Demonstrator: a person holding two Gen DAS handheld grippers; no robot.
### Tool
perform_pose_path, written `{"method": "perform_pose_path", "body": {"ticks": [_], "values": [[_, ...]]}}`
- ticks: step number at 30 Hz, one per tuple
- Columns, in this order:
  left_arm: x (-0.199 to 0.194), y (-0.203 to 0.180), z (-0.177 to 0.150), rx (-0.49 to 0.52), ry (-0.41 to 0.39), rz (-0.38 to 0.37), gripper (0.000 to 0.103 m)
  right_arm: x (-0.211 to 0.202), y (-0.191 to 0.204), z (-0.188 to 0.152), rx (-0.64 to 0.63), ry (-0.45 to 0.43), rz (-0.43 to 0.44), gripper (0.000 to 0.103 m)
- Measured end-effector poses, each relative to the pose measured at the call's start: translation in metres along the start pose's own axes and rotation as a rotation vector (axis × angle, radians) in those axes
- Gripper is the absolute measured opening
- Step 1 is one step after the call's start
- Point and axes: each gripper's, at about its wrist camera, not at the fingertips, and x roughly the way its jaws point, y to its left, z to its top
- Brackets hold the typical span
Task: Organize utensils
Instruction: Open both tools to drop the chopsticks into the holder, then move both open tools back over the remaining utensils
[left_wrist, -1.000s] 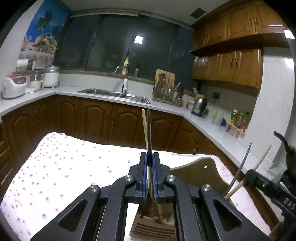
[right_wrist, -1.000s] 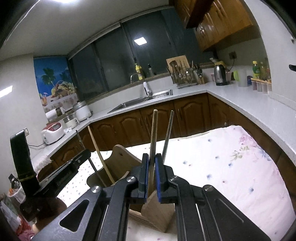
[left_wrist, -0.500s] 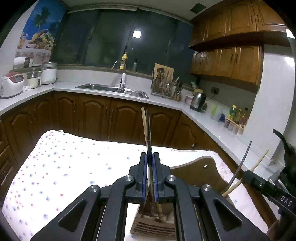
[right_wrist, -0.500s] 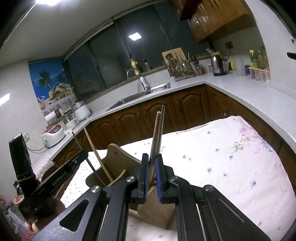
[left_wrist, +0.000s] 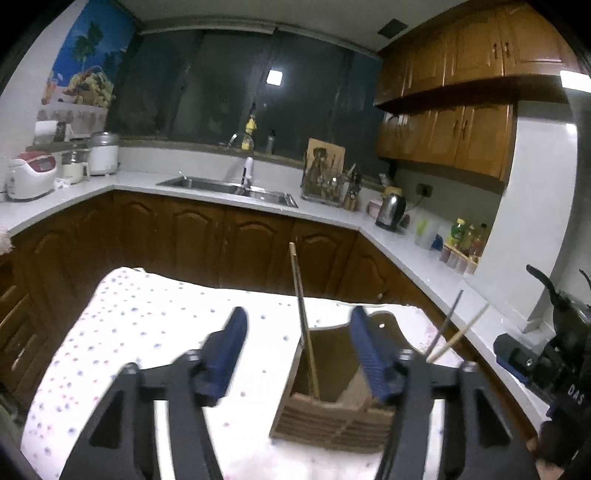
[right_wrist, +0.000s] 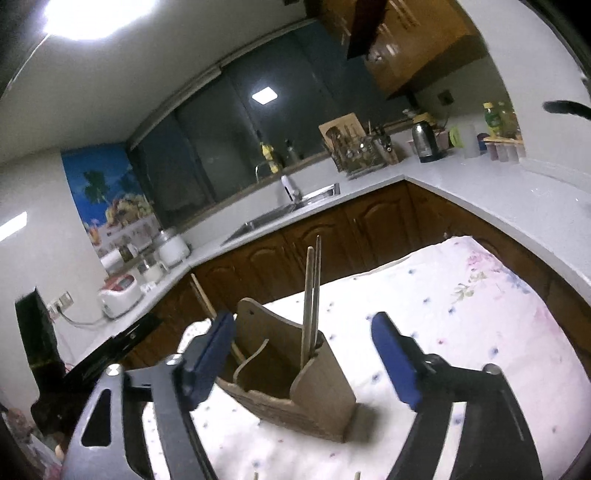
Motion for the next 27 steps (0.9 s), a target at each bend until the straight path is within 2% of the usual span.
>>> {"method": "perform_pose_path", "body": {"ticks": [2, 5, 9, 19, 27], "values": [[-0.018, 0.009, -0.007, -0.001, 0.001, 0.011, 0.071, -0.012, -0.001, -0.004, 0.005, -0.007, 0.004, 0.086], [-0.046, 0.024, -0.017, -0.018, 0.006, 0.04, 0.082, -0.028, -0.001, -0.008, 0.021, -0.005, 0.01, 0.099], [-0.085, 0.036, -0.035, -0.037, 0.029, 0.074, 0.09, -0.051, 0.001, -0.019, 0.026, -0.002, 0.02, 0.101], [-0.165, 0.037, -0.06, -0.08, 0.12, 0.087, 0.092, -0.107, 0.003, -0.056, 0.026, 0.045, 0.001, 0.101], [-0.204, 0.024, -0.067, -0.069, 0.186, 0.085, 0.092, -0.139, 0.003, -0.084, 0.0, 0.086, -0.026, 0.101]]}}
